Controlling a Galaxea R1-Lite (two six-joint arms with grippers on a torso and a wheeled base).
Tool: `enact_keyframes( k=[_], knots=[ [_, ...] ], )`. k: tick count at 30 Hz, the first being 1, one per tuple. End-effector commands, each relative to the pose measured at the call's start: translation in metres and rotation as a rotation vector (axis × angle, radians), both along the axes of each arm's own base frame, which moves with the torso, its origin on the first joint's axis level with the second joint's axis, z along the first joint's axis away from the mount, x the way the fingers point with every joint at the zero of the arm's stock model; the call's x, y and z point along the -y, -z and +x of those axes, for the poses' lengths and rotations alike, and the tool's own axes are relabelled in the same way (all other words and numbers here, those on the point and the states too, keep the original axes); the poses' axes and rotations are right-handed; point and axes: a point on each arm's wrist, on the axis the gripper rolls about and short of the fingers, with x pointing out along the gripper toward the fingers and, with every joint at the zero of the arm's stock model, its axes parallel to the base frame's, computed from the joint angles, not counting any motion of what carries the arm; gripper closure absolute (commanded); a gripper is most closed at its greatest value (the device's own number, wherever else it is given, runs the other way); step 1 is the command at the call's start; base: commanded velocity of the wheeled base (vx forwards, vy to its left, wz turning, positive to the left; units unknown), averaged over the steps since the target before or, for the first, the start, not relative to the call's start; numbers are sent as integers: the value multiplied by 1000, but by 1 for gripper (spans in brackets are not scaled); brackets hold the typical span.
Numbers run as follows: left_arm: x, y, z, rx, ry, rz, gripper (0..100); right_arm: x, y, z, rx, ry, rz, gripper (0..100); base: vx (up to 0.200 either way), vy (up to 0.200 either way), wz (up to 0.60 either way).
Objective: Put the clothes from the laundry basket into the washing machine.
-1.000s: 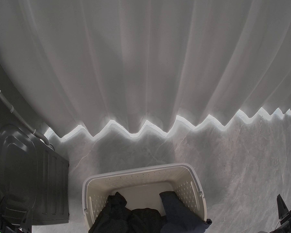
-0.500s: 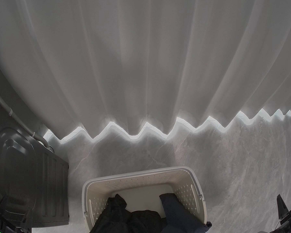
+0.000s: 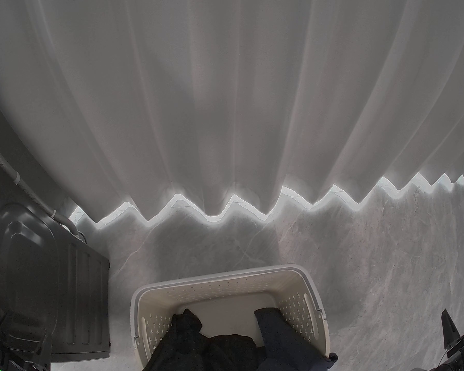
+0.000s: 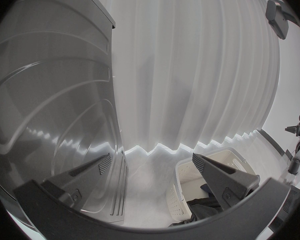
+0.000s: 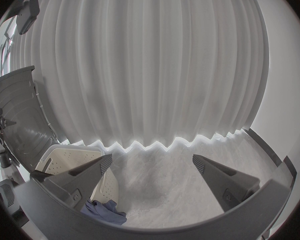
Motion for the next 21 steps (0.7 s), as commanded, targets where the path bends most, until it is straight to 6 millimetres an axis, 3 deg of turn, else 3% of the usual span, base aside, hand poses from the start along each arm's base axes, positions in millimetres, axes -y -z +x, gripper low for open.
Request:
enact_keyframes(
  k=[1,4,21],
  knots=[
    [0,5,0,2,-1,1,0,0,5,0,-1,-1,0,0,0,0,0],
    [0,5,0,2,-1,1,0,0,5,0,-1,0,0,0,0,0,0],
    [0,4,0,3,-1,-1,0,0,5,0,-1,0,0,0,-200,0,0]
  ],
)
